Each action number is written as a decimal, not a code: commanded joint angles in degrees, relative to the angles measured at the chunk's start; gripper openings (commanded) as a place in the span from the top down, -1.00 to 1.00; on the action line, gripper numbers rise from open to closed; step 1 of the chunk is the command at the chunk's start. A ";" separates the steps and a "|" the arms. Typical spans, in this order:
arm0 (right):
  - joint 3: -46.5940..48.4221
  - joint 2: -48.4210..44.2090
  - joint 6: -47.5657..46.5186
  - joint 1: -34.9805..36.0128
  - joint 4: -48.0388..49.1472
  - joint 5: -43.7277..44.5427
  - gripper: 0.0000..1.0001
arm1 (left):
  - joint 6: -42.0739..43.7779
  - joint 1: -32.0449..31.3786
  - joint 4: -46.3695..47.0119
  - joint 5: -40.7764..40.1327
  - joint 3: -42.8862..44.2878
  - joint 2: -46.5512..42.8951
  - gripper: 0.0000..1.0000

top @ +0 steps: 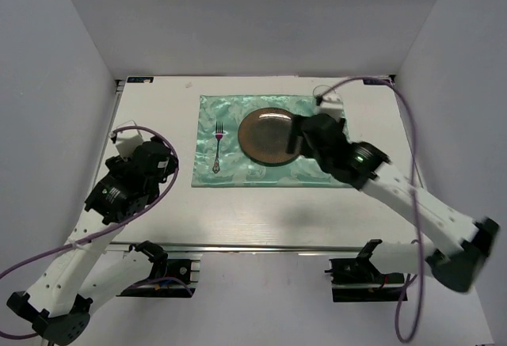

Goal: Set the dinner table for one person

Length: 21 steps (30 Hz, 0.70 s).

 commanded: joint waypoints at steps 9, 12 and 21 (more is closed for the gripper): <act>-4.18 -31.36 0.89 -0.11 -29.77 11.49 -0.79 | -0.70 -0.33 -13.08 -2.28 8.79 -6.63 -0.96; -4.17 -35.94 0.98 -0.20 -32.06 11.84 -0.79 | 1.41 -0.33 -10.53 2.12 6.86 -10.33 -0.96; -3.64 -40.24 4.06 -0.02 -37.00 16.60 -0.78 | -1.93 -0.33 -12.03 5.64 6.95 -10.16 -0.96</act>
